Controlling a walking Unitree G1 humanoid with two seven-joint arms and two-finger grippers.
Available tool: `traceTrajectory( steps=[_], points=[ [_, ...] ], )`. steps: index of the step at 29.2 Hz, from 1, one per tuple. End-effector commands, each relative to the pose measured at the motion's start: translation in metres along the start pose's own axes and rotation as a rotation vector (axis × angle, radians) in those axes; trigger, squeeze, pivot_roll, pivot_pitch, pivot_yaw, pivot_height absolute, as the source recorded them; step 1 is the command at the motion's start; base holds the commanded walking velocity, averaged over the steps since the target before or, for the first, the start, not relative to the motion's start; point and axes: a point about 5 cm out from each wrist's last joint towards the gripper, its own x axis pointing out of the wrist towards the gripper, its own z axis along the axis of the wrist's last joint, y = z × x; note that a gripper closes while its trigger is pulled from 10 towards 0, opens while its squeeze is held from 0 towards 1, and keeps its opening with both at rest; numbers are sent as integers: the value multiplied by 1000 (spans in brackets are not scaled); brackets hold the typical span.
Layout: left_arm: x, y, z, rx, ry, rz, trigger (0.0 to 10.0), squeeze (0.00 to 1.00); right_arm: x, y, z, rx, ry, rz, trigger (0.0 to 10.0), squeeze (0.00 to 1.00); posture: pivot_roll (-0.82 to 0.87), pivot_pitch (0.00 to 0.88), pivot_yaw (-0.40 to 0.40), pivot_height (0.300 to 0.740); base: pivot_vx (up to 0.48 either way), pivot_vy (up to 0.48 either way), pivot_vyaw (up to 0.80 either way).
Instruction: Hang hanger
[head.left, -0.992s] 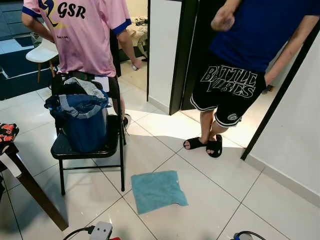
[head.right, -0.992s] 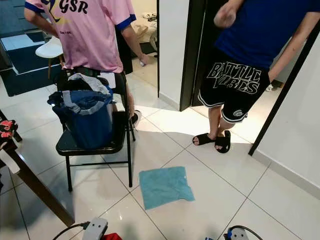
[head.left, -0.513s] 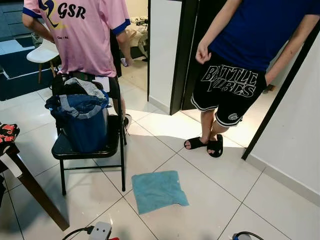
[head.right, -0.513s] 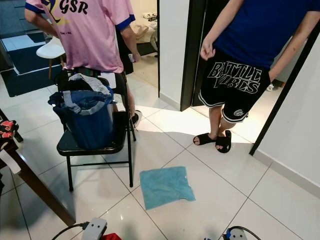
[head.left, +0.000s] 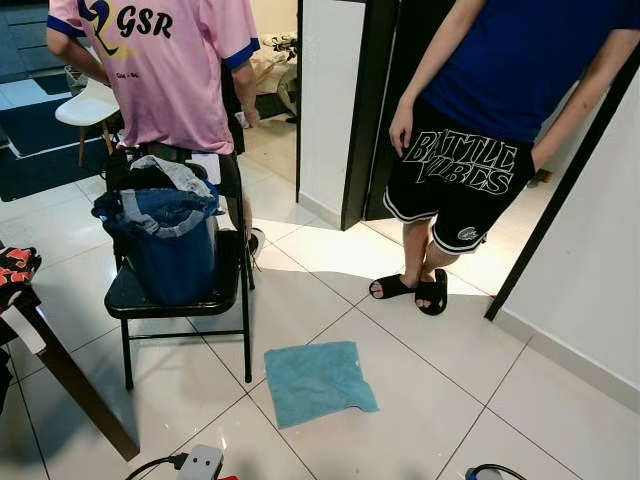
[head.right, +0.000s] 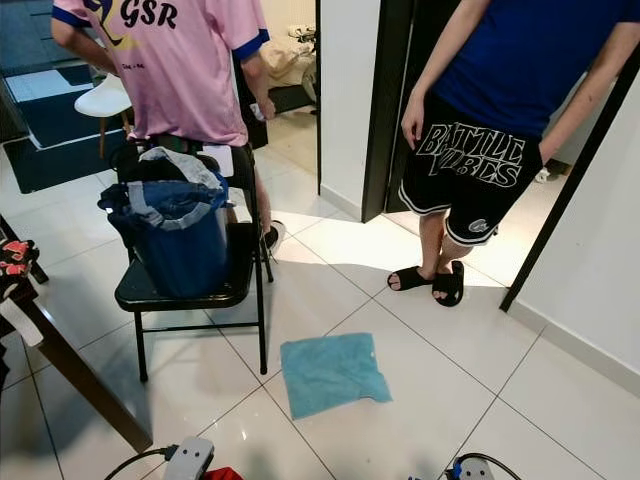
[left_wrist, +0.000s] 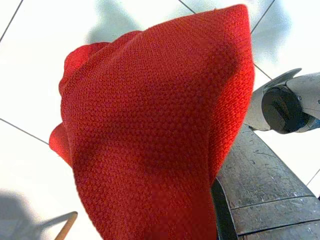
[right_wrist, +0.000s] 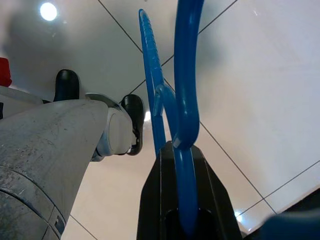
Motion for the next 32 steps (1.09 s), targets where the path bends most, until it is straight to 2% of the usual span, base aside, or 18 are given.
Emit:
traceTrajectory(
  steps=[1,32],
  points=[
    [-2,6,-3,17,13,6,10000,0,0,2,-2,-8,5,7,10000,0,-47,0,-27,740,0,0,0],
    [-3,7,-4,38,22,1,10000,0,1,3,-3,-2,10,9,10000,0,-46,0,-22,740,0,0,0]
  ],
)
